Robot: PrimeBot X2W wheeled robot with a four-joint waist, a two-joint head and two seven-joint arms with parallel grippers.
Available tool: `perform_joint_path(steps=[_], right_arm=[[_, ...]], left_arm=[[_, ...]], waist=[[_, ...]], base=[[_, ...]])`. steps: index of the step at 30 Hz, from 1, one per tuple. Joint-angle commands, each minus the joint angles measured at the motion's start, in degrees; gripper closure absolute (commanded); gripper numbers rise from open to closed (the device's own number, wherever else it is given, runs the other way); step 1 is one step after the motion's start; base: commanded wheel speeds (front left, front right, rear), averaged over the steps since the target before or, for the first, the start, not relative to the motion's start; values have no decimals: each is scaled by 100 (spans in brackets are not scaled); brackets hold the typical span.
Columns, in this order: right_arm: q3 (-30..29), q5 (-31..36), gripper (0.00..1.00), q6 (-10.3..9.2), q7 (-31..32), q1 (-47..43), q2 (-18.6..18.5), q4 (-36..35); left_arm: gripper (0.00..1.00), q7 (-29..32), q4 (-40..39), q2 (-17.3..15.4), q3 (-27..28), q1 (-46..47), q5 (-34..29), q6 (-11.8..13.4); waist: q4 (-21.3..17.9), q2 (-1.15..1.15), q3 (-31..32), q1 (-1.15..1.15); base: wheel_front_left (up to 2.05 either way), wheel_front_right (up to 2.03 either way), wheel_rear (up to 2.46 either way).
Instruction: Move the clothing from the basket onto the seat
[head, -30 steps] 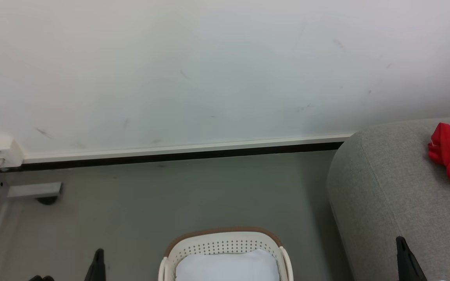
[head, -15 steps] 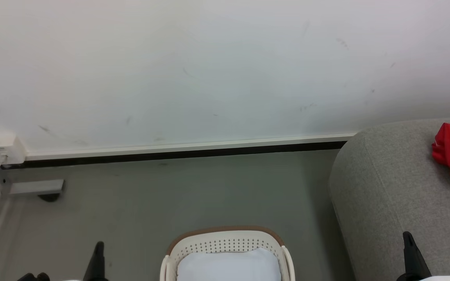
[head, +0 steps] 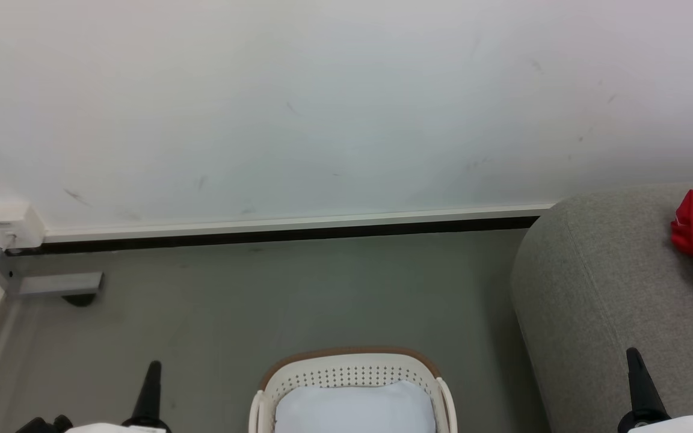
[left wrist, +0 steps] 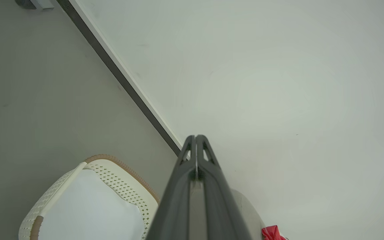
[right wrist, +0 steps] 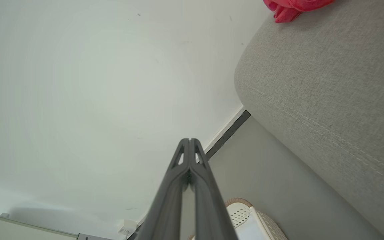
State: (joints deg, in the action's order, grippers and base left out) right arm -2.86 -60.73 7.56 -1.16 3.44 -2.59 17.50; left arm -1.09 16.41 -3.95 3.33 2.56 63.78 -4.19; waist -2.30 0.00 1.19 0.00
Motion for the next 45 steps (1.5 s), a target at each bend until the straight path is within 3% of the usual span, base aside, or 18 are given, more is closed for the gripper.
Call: perform_joint_path(steps=[1, 11, 45], right_arm=[[-41, -129, 100, -7, 21, 128, -37, -85], [-133, -984, 100, -8, 232, 175, -40, -166], [-323, -2656, 100, -12, 659, 270, -45, -320]], left_arm=[[100, 21, -66, -5, 41, 118, 168, -44], [100, 233, -122, 27, 124, 196, 908, -127], [100, 653, -213, 83, 289, 347, 2402, -296]], waist=[[4, 0, -2, 0], [55, 0, -33, 0], [180, 0, -107, 0]], base=[[0, 0, 0], [0, 0, 0], [0, 0, 0]])
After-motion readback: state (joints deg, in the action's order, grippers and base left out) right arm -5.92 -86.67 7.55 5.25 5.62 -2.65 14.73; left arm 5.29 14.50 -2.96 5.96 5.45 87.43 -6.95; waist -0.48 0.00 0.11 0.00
